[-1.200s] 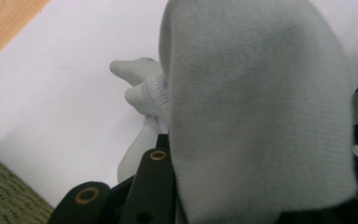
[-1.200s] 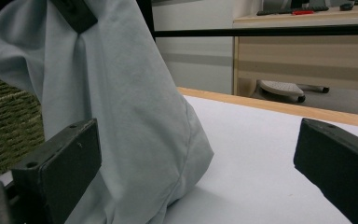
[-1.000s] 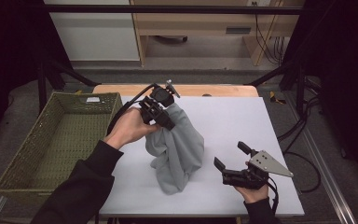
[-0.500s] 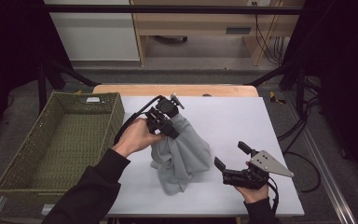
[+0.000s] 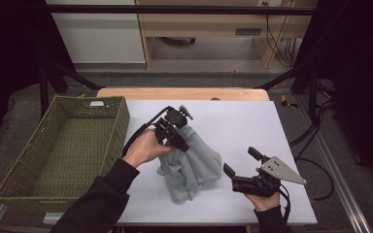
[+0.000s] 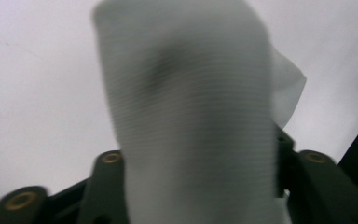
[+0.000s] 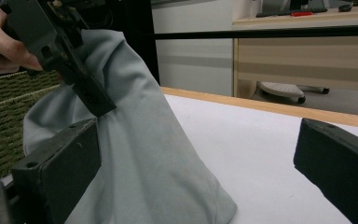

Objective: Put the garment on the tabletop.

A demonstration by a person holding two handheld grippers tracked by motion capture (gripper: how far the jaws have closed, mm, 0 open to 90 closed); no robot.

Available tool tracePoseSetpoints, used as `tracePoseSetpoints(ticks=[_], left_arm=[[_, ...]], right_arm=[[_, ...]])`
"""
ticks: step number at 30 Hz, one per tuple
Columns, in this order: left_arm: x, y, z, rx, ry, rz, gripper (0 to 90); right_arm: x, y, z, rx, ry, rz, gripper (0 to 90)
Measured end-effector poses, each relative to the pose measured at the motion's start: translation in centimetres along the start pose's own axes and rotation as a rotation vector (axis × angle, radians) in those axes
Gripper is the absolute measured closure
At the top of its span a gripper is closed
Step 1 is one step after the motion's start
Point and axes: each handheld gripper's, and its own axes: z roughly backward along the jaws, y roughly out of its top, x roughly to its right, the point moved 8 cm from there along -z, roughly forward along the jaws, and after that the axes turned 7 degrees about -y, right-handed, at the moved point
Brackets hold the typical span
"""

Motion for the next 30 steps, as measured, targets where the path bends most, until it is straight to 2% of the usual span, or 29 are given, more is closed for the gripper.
tracePoseSetpoints(ticks=[2, 3, 5, 7, 8, 9, 10, 12, 14, 15, 18, 19, 21, 26, 28, 29, 30], left_arm=[[-0.1, -0.1, -0.2, -0.002, -0.006, 0.011, 39.9], [-0.1, -0.2, -0.3, -0.002, -0.004, 0.009, 39.9], [-0.2, -0.3, -0.3, 0.021, 0.039, -0.033, 26.6], [-0.1, -0.3, -0.3, 0.026, 0.033, -0.027, 19.0], [-0.1, -0.4, -0.3, 0.033, 0.036, -0.028, 19.0], [-0.2, -0.4, -0.2, 0.037, 0.052, -0.032, 10.1], [-0.3, -0.5, -0.1, 0.045, 0.071, -0.042, 7.5], [-0.4, -0.7, 0.0, 0.063, 0.077, -0.044, 3.2], [-0.4, -0.7, 0.1, 0.082, 0.078, -0.047, 1.4], [-0.5, -0.9, 0.3, 0.110, 0.085, -0.043, 0.2], [-0.6, -1.2, 1.0, 0.152, 0.121, -0.053, 0.0], [-0.6, -1.2, 1.0, 0.152, 0.121, -0.053, 0.0], [-0.7, -1.3, 1.7, 0.225, 0.125, -0.038, 0.0], [-1.0, -1.7, 3.2, 0.346, 0.144, -0.026, 0.0], [-1.1, -2.1, 3.9, 0.384, 0.144, -0.024, 0.0], [-1.1, -2.1, 3.9, 0.384, 0.144, -0.024, 0.0], [-1.0, -2.2, 4.2, 0.412, 0.139, -0.024, 0.0]], right_arm=[[0.0, 0.0, 0.0, 0.001, -0.001, 0.001, 1.0], [0.0, 0.0, 0.0, 0.002, -0.001, 0.000, 1.0], [0.0, 0.0, 0.0, 0.004, -0.001, -0.002, 1.0], [0.0, 0.0, 0.0, -0.004, -0.005, -0.020, 1.0], [0.0, 0.0, 0.0, -0.004, -0.005, -0.020, 1.0], [0.0, 0.1, 0.0, 0.001, -0.006, -0.022, 0.9], [0.0, 0.0, 0.0, -0.003, -0.007, -0.019, 0.9], [0.0, 0.1, 0.1, 0.003, -0.004, -0.017, 0.8], [0.0, 0.1, 0.1, 0.003, -0.004, -0.017, 0.8], [0.1, 0.1, 0.1, 0.004, -0.008, -0.022, 0.7], [0.1, 0.1, 0.0, 0.002, -0.006, -0.025, 0.6], [0.1, 0.1, 0.0, 0.002, -0.006, -0.025, 0.6], [0.1, 0.0, 0.0, 0.000, -0.008, -0.024, 0.6], [0.0, 0.0, 0.0, 0.000, -0.006, -0.023, 0.5], [0.1, 0.0, 0.0, 0.003, -0.006, -0.020, 0.5], [0.1, 0.0, -0.1, 0.002, -0.008, -0.017, 0.5], [0.0, 0.0, 0.0, 0.000, -0.008, -0.026, 0.5]])
